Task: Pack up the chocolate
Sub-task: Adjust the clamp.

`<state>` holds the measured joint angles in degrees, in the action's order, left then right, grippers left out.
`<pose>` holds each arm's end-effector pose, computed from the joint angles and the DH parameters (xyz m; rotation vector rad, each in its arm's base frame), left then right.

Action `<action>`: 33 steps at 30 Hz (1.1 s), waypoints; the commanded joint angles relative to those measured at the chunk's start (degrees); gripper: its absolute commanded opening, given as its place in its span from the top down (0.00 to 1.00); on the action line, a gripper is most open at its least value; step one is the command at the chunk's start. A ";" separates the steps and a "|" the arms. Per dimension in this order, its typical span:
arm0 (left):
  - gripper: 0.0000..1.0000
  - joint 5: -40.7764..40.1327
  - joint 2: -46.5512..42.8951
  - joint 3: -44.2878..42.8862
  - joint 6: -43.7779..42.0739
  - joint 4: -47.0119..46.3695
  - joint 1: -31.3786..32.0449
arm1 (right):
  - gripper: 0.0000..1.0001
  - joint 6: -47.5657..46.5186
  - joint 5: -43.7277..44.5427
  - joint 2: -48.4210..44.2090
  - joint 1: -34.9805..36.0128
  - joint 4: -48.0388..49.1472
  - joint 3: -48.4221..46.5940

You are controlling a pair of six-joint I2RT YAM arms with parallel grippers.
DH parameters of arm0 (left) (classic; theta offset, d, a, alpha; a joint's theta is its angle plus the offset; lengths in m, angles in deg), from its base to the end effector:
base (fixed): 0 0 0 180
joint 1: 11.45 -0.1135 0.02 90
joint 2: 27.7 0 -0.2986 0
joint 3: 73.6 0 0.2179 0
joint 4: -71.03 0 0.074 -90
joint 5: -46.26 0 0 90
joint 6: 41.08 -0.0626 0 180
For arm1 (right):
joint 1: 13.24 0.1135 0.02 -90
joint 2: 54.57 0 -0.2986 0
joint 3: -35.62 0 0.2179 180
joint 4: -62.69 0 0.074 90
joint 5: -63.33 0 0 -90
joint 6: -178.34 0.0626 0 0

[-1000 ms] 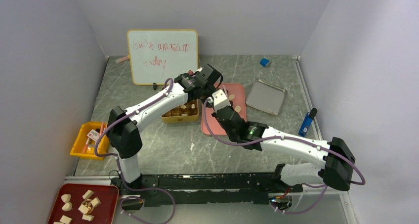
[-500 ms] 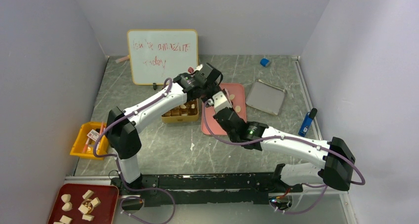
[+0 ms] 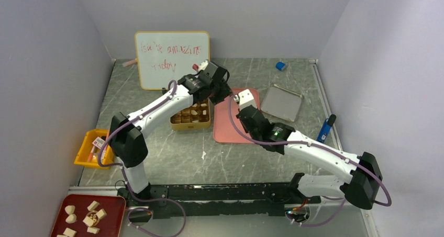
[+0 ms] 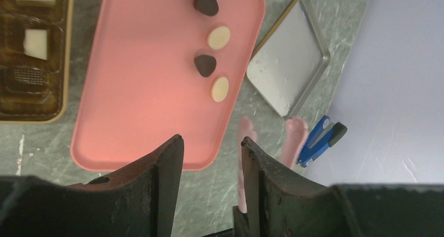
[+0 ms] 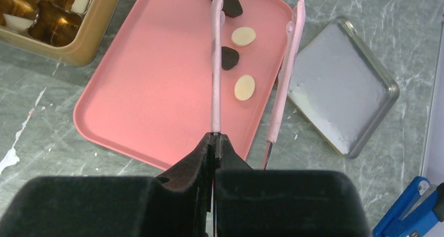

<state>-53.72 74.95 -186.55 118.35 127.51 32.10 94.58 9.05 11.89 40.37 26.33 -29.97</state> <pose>0.2928 -0.2634 0.3459 -0.6422 2.4048 -0.7143 0.1588 0.1538 0.3084 -0.5257 2.0176 -0.0654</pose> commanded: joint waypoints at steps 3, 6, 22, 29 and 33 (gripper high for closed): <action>0.51 -2.17 -5.36 3.28 -1.48 -4.66 -2.10 | 1.00 3.30 -5.57 -2.73 -5.02 -2.81 -4.80; 0.51 -2.44 -6.40 4.67 -1.49 -5.67 -2.77 | 1.00 3.33 -7.19 -2.44 -6.53 -3.85 -5.79; 0.52 -3.06 -10.13 10.07 -2.63 -7.79 -4.92 | 1.00 5.58 -11.32 0.64 -9.39 -6.39 -9.58; 0.52 -2.80 -10.54 11.36 -3.13 -7.58 -5.48 | 0.93 5.87 -12.82 1.81 -9.71 -5.00 -10.07; 0.53 -2.83 -10.76 11.36 -3.43 -7.02 -5.91 | 1.00 5.85 -13.89 2.33 -10.29 -4.59 -10.53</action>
<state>-55.67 66.99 -175.32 115.97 121.08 26.72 99.80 -3.54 14.07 30.75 19.73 -37.18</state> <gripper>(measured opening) 0.473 0.035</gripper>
